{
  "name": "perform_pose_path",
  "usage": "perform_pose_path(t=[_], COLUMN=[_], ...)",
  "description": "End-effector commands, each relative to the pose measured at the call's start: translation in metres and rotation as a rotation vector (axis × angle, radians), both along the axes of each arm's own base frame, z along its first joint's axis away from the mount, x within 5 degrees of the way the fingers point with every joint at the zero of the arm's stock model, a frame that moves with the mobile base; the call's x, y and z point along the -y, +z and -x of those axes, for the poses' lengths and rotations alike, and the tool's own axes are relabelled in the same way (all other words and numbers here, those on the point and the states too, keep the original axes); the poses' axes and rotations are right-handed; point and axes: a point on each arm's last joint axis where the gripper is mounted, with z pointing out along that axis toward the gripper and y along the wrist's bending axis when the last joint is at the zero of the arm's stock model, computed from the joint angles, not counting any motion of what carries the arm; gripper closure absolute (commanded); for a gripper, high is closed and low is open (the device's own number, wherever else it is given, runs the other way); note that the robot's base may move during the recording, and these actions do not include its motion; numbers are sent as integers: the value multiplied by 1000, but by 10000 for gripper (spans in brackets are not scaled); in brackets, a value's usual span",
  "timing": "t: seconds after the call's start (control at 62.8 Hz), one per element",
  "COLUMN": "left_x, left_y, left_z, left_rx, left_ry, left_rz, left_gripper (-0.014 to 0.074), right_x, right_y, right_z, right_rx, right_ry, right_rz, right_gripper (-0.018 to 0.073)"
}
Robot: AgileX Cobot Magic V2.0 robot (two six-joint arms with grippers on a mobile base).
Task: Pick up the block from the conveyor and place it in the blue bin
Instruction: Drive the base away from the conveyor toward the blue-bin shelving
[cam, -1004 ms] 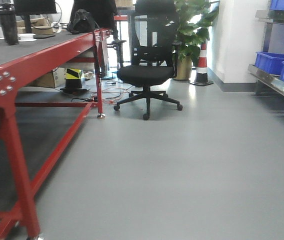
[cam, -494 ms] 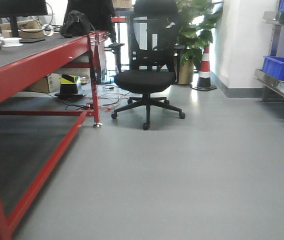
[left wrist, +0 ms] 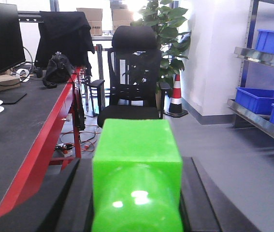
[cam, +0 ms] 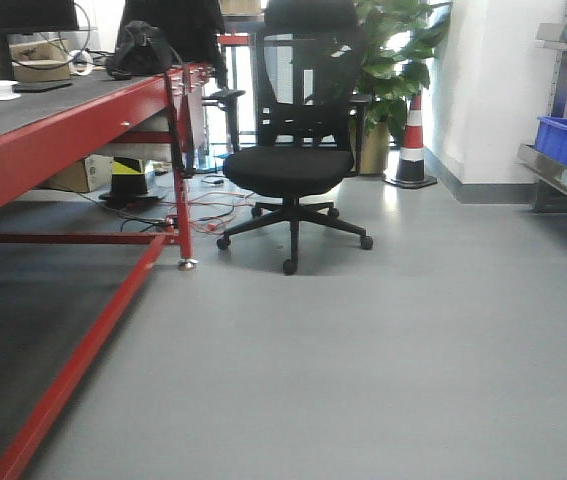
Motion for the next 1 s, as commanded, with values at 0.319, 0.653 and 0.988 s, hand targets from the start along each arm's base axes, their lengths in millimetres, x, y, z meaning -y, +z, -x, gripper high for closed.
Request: perform_pose_path(t=[0.319, 0.653, 0.988], left_x=[1, 1, 1], left_y=[3, 3, 3], left_z=[1, 1, 1], left_rx=[21, 21, 21], left_ry=[-6, -6, -6], left_rz=[5, 5, 5], left_gripper=[707, 707, 707], right_x=[0, 0, 0], right_y=[2, 2, 2], right_z=[0, 0, 0], right_rx=[25, 25, 25], right_ry=[-4, -4, -4], right_rz=[2, 2, 2], right_gripper=[721, 721, 721])
